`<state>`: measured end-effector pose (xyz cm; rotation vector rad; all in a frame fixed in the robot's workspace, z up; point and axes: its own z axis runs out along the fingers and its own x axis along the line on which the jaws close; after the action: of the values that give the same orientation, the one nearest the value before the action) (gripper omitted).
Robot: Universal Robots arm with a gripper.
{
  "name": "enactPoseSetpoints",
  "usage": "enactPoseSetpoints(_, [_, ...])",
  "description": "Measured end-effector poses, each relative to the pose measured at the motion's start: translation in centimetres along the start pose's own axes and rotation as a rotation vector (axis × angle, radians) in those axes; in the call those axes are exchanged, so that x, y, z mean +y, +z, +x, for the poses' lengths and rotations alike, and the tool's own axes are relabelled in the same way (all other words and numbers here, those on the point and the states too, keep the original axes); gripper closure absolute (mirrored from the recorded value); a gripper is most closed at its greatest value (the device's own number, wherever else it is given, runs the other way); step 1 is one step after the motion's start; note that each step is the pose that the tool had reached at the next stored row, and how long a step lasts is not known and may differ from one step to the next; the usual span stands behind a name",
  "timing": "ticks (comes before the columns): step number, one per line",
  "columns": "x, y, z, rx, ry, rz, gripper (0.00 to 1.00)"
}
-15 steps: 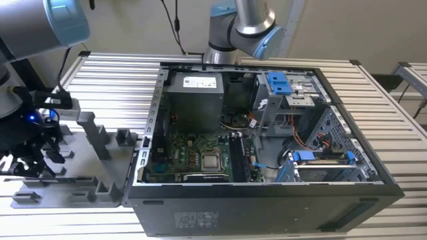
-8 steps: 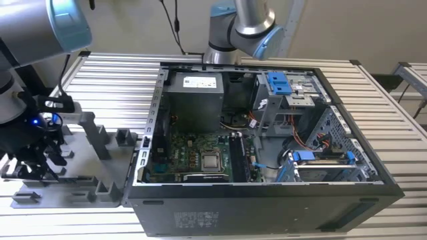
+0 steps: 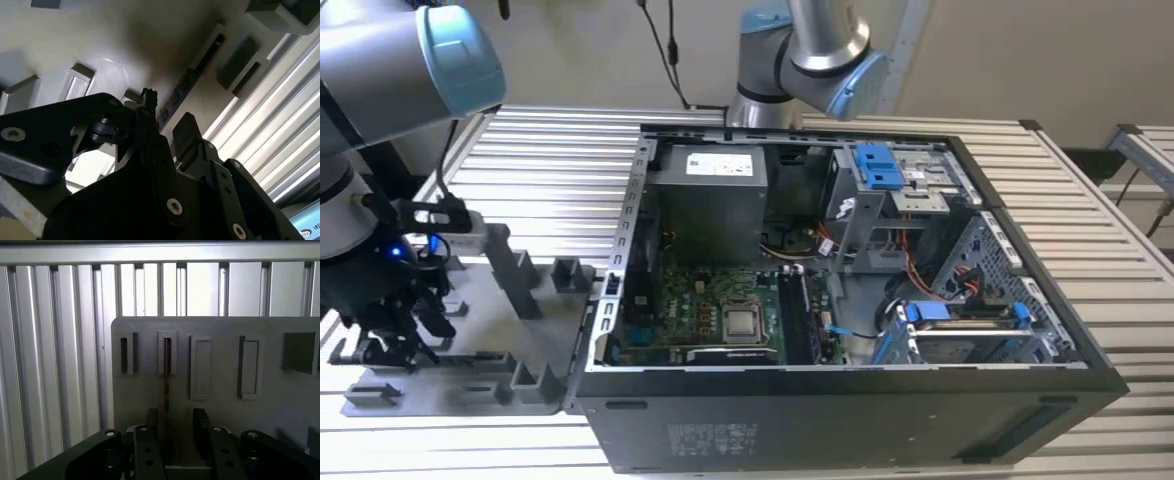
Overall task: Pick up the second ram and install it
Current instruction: 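Pick up the second ram and move it above second insertion slot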
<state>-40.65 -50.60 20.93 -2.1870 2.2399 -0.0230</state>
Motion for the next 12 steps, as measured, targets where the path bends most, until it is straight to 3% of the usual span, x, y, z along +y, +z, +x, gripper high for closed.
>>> enactPoseSetpoints(12, [0.17,0.93,0.31,0.0001,-0.018,-0.0002,0.58])
